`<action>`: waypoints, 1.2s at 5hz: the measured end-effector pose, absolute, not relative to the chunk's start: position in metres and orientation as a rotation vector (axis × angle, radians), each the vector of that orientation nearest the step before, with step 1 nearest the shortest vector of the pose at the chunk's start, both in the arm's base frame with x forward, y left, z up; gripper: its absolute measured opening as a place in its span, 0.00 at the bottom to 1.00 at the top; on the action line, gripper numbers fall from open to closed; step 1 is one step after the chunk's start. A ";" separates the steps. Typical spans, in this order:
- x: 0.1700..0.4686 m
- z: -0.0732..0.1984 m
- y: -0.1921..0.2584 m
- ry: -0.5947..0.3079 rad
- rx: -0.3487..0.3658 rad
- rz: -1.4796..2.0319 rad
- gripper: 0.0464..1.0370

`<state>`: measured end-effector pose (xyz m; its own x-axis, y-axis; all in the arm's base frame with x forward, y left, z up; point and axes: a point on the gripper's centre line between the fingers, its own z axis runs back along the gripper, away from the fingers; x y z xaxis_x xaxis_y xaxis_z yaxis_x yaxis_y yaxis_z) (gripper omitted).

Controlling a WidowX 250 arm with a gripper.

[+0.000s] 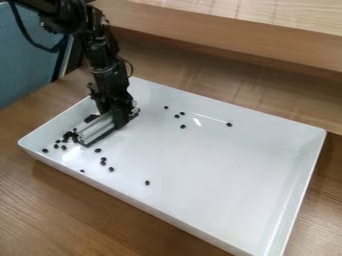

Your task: Sweep into pile

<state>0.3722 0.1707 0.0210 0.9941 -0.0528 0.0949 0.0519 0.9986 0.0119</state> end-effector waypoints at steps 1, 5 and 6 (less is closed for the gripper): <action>0.368 0.022 0.171 -0.080 -0.001 -0.064 0.68; 0.354 0.070 0.145 -0.108 -0.119 -0.062 0.96; 0.352 0.092 0.137 -0.122 -0.099 -0.076 0.96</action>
<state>0.3524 0.1371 0.0922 0.9898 -0.0694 0.1247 0.0814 0.9922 -0.0941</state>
